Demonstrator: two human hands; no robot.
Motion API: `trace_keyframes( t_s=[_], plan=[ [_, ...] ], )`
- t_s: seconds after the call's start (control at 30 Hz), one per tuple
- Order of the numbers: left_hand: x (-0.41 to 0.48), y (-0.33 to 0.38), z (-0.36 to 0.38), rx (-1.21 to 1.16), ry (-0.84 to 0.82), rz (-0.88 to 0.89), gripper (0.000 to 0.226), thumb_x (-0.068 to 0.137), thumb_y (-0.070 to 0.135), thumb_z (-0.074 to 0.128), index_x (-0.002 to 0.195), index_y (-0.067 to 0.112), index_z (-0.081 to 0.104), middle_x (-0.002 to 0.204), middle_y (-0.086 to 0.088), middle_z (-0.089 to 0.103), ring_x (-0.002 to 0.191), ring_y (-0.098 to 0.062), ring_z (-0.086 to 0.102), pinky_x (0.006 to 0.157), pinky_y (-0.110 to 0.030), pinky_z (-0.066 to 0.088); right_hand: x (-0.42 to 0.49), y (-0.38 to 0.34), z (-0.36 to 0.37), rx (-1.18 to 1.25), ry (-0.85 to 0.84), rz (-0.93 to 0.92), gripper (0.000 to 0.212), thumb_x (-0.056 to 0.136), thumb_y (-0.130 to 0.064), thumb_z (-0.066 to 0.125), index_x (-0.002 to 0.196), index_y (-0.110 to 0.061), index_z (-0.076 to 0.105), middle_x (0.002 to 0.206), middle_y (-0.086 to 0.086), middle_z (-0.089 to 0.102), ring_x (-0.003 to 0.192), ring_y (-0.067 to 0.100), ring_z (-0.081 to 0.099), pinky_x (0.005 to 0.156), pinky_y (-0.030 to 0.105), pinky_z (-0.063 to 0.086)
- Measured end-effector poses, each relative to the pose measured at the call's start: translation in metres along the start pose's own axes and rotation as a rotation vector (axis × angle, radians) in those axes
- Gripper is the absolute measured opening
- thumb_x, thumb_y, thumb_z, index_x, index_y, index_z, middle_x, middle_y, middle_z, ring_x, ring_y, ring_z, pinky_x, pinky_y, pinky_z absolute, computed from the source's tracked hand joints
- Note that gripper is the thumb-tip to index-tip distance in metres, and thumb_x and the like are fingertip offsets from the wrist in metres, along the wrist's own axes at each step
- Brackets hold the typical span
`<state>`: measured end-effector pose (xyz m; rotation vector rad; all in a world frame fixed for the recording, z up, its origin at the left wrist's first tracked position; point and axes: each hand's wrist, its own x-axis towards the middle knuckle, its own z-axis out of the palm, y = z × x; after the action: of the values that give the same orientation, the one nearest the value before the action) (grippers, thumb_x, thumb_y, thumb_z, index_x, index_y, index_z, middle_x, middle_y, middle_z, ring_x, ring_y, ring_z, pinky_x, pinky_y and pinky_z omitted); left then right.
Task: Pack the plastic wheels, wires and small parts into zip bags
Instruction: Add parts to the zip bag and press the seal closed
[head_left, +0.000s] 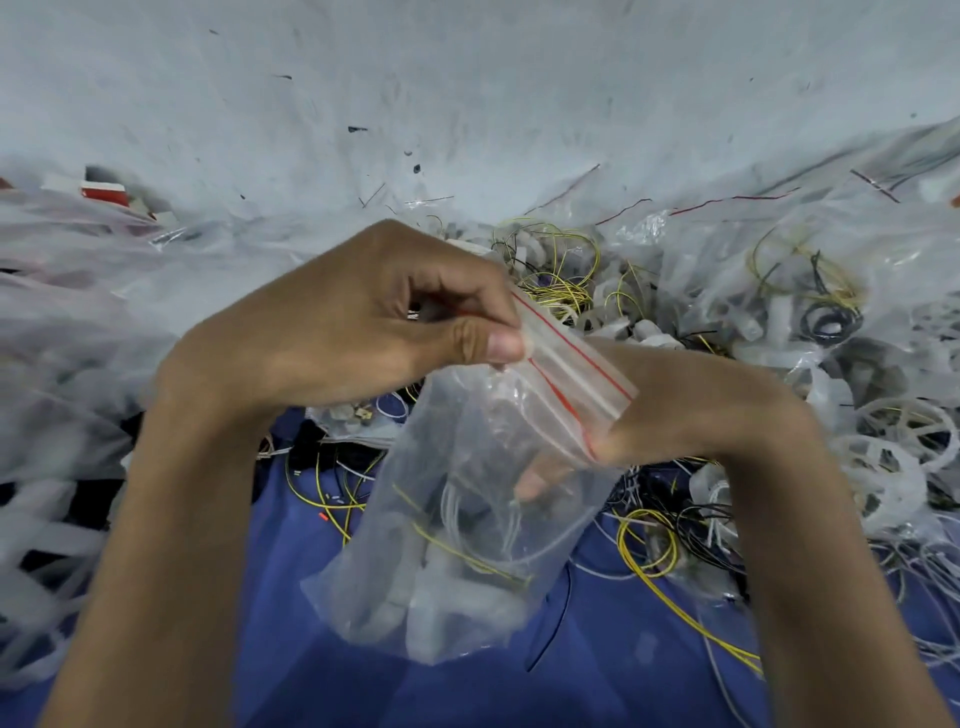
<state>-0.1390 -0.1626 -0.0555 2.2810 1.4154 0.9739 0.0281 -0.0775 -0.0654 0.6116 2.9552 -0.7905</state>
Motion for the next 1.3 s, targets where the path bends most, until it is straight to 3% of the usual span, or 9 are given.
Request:
trace_keyframes(
  t_s=[0.1, 0.27, 0.37, 0.47, 0.63, 0.87, 1.0, 1.1, 1.3],
  plan=[
    [-0.003, -0.005, -0.005, 0.014, 0.07, -0.005, 0.012, 0.078, 0.038, 0.064, 0.072, 0.028, 0.061, 0.067, 0.001, 0.06, 0.063, -0.017, 0.052, 0.062, -0.027, 0.04, -0.006, 0.002, -0.008, 0.201, 0.13, -0.145, 0.044, 0.076, 0.009, 0.057, 0.052, -0.027, 0.055, 0.04, -0.017, 0.047, 0.035, -0.005, 0.042, 0.037, 0.003, 0.027],
    [-0.005, -0.009, -0.007, -0.014, 0.155, 0.011, 0.011, 0.079, 0.034, 0.066, 0.071, 0.028, 0.061, 0.065, 0.015, 0.059, 0.063, 0.004, 0.05, 0.063, -0.01, 0.038, 0.001, 0.01, -0.003, 0.343, 0.17, -0.258, 0.022, 0.088, -0.002, 0.05, 0.085, -0.02, 0.061, 0.067, -0.01, 0.055, 0.063, 0.001, 0.051, 0.06, 0.013, 0.038],
    [-0.005, -0.012, -0.006, 0.01, 0.128, -0.001, 0.012, 0.078, 0.039, 0.06, 0.071, 0.031, 0.061, 0.064, 0.009, 0.058, 0.062, -0.004, 0.05, 0.062, -0.018, 0.038, 0.009, 0.012, 0.003, 0.058, 0.048, -0.119, 0.016, 0.089, 0.0, 0.052, 0.077, -0.001, 0.062, 0.064, 0.008, 0.056, 0.059, 0.017, 0.055, 0.063, 0.029, 0.052],
    [-0.008, -0.017, -0.009, 0.007, 0.129, 0.013, 0.013, 0.08, 0.039, 0.058, 0.069, 0.031, 0.063, 0.064, 0.013, 0.059, 0.063, 0.002, 0.051, 0.063, -0.011, 0.038, 0.011, 0.017, 0.0, -0.201, 0.238, -0.099, 0.012, 0.084, -0.015, 0.06, 0.073, -0.01, 0.062, 0.062, -0.002, 0.053, 0.05, 0.007, 0.049, 0.05, 0.015, 0.038],
    [-0.013, -0.029, -0.017, -0.052, 0.227, -0.037, 0.014, 0.077, 0.04, 0.06, 0.068, 0.03, 0.062, 0.063, 0.015, 0.059, 0.06, 0.004, 0.05, 0.062, -0.007, 0.039, 0.004, 0.022, -0.01, 0.274, 0.472, -0.232, 0.01, 0.085, -0.028, 0.064, 0.093, -0.024, 0.06, 0.073, -0.001, 0.07, 0.056, 0.018, 0.064, 0.049, 0.028, 0.049],
    [-0.006, -0.028, -0.01, -0.02, 0.203, -0.066, 0.013, 0.08, 0.03, 0.065, 0.069, 0.025, 0.062, 0.063, 0.014, 0.058, 0.061, 0.004, 0.048, 0.062, -0.006, 0.037, 0.012, 0.024, 0.002, 0.053, 0.026, -0.143, 0.026, 0.087, 0.006, 0.054, 0.063, 0.001, 0.063, 0.045, -0.008, 0.049, 0.038, 0.0, 0.046, 0.043, 0.004, 0.034],
    [-0.005, -0.039, -0.009, -0.024, 0.331, -0.13, 0.014, 0.082, 0.031, 0.061, 0.07, 0.022, 0.06, 0.064, 0.013, 0.058, 0.063, 0.004, 0.049, 0.063, -0.007, 0.037, 0.009, 0.033, -0.005, 0.208, 0.246, -0.171, 0.037, 0.094, -0.038, 0.039, 0.075, -0.015, 0.06, 0.062, 0.001, 0.058, 0.056, 0.009, 0.056, 0.057, 0.019, 0.047],
    [-0.007, -0.048, -0.011, -0.025, 0.385, -0.157, 0.019, 0.084, 0.035, 0.06, 0.07, 0.022, 0.058, 0.064, 0.008, 0.053, 0.061, 0.001, 0.044, 0.059, -0.009, 0.034, 0.005, 0.041, -0.009, 0.116, 0.296, -0.166, 0.045, 0.085, -0.057, 0.038, 0.075, -0.02, 0.061, 0.065, -0.015, 0.06, 0.058, 0.003, 0.054, 0.058, 0.016, 0.043],
    [-0.009, -0.059, -0.015, -0.03, 0.508, -0.162, 0.02, 0.082, 0.043, 0.054, 0.067, 0.03, 0.057, 0.063, 0.012, 0.054, 0.063, -0.004, 0.046, 0.062, -0.021, 0.036, 0.02, 0.04, -0.003, 0.419, 0.695, -0.308, 0.012, 0.088, -0.025, 0.057, 0.076, -0.023, 0.056, 0.062, -0.016, 0.053, 0.063, -0.001, 0.046, 0.061, 0.015, 0.036]
  ],
)
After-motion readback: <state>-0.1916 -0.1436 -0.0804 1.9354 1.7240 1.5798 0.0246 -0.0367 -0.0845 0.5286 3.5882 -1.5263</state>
